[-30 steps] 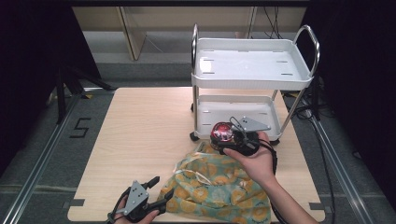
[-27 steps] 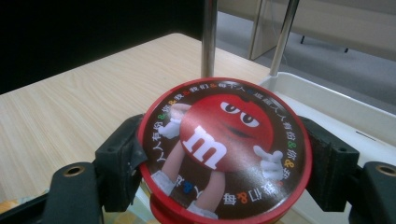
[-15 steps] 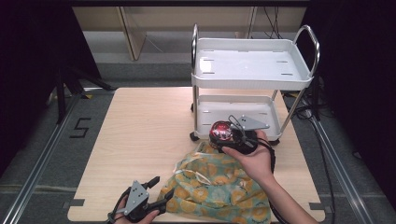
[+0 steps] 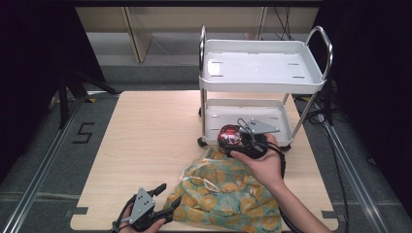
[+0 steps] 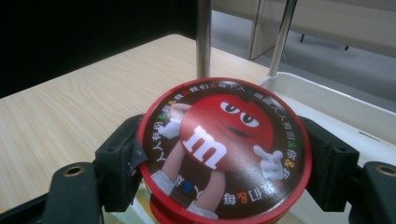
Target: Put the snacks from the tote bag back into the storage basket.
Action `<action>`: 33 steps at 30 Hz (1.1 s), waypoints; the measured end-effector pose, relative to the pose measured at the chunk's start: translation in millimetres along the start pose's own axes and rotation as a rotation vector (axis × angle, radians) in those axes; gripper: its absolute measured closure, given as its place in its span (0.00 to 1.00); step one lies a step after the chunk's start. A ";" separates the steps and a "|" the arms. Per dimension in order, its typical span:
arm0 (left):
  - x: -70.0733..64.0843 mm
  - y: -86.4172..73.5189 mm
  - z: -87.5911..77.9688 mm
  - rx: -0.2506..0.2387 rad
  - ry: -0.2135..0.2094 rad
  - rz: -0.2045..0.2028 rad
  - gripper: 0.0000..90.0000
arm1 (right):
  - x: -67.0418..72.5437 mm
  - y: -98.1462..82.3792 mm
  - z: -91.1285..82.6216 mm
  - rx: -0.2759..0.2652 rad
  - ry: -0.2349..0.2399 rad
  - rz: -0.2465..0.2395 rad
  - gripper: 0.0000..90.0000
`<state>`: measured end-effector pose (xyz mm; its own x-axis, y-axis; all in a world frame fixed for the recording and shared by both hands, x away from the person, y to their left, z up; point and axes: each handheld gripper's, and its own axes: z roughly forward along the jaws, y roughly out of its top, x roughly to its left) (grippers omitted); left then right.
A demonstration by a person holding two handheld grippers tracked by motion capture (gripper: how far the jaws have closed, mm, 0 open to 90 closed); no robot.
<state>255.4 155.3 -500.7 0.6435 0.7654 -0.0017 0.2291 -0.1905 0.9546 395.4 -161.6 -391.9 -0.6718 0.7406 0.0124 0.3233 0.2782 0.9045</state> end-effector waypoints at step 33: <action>-1.0 0.1 -0.4 -0.008 -0.003 -0.014 0.37 | 1.1 3.0 8.8 0.001 0.009 -0.026 0.30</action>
<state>254.5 154.7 -500.5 0.6425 0.7661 -0.0156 0.2321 -0.1752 0.9568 401.5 -154.6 -392.8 -0.6861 0.7275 -0.0071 0.3064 0.2978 0.9041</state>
